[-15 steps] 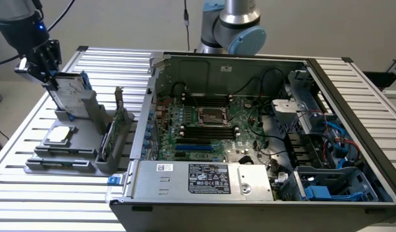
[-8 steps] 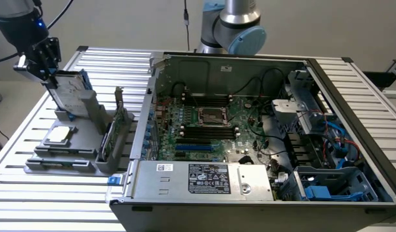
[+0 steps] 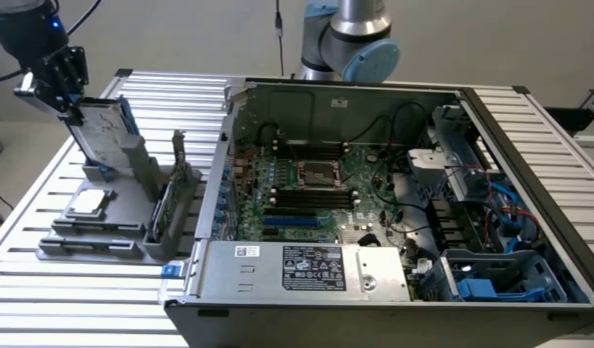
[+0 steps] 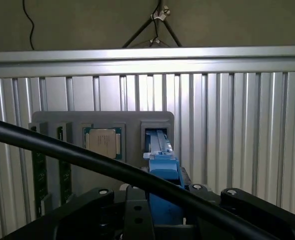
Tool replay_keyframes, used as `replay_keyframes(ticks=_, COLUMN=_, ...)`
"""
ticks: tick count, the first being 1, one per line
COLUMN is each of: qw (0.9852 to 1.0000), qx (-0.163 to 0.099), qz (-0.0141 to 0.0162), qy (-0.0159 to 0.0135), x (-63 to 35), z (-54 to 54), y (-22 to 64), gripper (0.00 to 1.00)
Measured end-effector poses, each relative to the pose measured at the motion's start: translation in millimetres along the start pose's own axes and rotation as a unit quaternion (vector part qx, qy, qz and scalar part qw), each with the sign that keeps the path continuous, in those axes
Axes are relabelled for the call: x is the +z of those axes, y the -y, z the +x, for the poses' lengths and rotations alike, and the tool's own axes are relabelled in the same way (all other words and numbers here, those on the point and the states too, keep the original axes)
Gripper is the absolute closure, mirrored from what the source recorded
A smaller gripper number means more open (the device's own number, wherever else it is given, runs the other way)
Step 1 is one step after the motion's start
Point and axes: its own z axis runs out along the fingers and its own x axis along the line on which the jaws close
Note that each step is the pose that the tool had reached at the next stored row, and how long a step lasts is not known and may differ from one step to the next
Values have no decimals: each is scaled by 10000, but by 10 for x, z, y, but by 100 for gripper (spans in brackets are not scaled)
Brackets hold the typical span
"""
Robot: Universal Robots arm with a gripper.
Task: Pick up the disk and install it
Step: 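Pick up the disk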
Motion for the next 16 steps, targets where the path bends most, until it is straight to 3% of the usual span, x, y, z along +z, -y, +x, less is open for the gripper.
replay_keyframes(ticks=10, qw=10000, qx=0, qz=-18, qy=10, x=-397, z=-3, y=42, gripper=67)
replay_keyframes(ticks=16, qw=10000, qx=0, qz=-25, qy=19, x=-671, z=3, y=209, gripper=67)
